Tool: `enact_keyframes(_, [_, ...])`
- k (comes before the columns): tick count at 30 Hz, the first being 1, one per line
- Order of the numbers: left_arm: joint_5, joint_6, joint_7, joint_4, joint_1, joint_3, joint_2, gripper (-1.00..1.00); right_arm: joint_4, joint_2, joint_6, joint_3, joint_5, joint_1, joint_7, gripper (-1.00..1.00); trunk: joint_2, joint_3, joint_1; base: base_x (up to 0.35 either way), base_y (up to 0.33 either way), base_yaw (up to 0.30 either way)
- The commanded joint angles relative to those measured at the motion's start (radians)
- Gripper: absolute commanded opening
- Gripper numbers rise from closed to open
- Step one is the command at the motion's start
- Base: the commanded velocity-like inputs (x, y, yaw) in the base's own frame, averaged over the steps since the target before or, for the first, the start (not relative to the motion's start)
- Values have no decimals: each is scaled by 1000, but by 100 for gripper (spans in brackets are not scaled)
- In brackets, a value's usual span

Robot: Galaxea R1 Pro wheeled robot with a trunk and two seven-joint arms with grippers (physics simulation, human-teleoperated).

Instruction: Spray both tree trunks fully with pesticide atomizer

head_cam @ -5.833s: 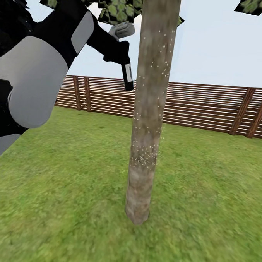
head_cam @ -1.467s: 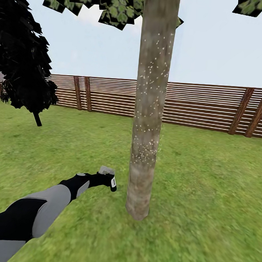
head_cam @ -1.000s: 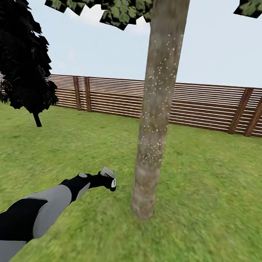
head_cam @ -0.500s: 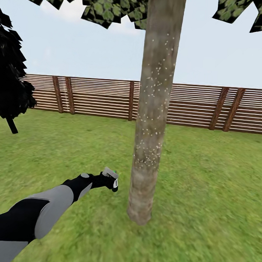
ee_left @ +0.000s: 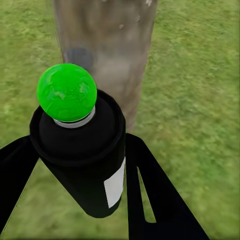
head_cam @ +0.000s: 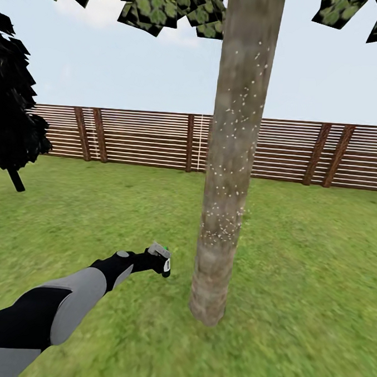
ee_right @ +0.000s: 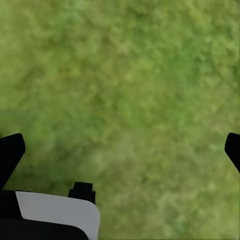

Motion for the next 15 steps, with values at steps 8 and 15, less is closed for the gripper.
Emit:
enact_keyframes(8, [-1, 1, 4, 0, 0, 1, 0, -100, 1, 0, 0, 0, 0, 0, 0, 100, 0, 0, 0, 184, 312, -231])
enact_keyframes(15, [-1, 1, 5, 0, 0, 2, 0, -100, 0, 0, 0, 0, 0, 5, 0, 100, 0, 0, 0, 127, 327, -295])
